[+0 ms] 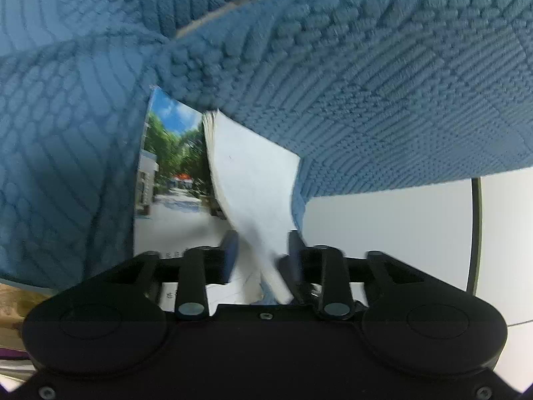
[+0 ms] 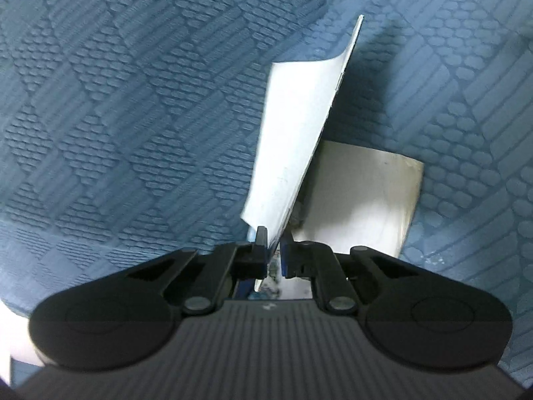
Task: Organize objects
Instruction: 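Close the right tool on the white sheet's edge and lift it, then close the left tool on the sheet's edge while the right tool holds it, then carry the white sheet with both tools over the book stack, then lower the sheet onto the book stack and open both tools, then raise both open tools and move them toward the photo booklet, then lower both tools to the edge of the photo booklet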
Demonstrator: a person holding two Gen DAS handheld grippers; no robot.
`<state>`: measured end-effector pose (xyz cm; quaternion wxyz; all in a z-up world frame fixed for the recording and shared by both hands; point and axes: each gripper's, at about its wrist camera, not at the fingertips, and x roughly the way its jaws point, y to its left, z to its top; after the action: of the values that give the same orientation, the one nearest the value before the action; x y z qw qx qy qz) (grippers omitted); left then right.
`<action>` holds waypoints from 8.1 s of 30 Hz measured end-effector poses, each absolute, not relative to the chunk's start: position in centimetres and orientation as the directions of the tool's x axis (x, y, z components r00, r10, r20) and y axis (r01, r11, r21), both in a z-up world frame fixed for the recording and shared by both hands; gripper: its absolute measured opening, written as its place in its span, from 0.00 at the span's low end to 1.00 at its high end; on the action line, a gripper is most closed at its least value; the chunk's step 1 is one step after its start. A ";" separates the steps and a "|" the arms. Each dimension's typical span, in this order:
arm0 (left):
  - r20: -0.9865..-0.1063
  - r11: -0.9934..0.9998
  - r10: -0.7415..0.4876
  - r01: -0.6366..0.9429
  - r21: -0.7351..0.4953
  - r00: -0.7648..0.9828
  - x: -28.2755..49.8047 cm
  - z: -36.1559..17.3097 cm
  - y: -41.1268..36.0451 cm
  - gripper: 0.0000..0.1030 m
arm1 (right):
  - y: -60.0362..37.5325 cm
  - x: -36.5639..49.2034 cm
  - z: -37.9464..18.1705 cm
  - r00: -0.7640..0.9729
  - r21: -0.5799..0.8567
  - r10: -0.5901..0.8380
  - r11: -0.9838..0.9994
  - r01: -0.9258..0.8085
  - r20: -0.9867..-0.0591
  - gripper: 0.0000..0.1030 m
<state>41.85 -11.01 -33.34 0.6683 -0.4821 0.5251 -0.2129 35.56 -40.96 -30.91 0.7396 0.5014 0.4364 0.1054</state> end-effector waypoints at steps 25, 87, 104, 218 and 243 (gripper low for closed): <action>-0.487 0.368 -0.782 -0.344 -0.864 0.389 41.1 -36.2 -10.5 0.07 | -43.7 31.6 -25.0 0.445 0.885 0.765 0.414 0.214 -0.466 0.09; -0.446 0.555 -0.680 0.012 -0.831 0.582 21.5 -7.8 -0.2 0.05 | -41.4 22.1 -9.5 0.434 0.784 0.718 0.619 -0.042 -0.544 0.10; -0.564 0.621 -0.602 -0.111 -0.776 0.566 17.5 -15.9 7.6 0.06 | -33.0 18.9 -15.5 0.291 0.700 0.711 0.696 -0.161 -0.640 0.10; -0.689 0.898 -0.366 0.044 -0.437 0.625 16.0 -18.9 -16.5 0.99 | -49.3 17.2 -22.1 0.644 0.280 0.386 0.923 -0.265 -0.660 0.90; -0.724 0.906 -0.335 -0.004 -0.423 0.603 26.4 -23.5 -21.8 0.86 | -50.7 32.0 -28.6 0.583 0.487 0.473 0.861 -0.146 -0.661 0.83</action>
<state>26.39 -21.81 -23.55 0.8739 -0.1949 0.4353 -0.0945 31.98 -50.71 -28.58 0.8682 0.1941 0.4205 0.1784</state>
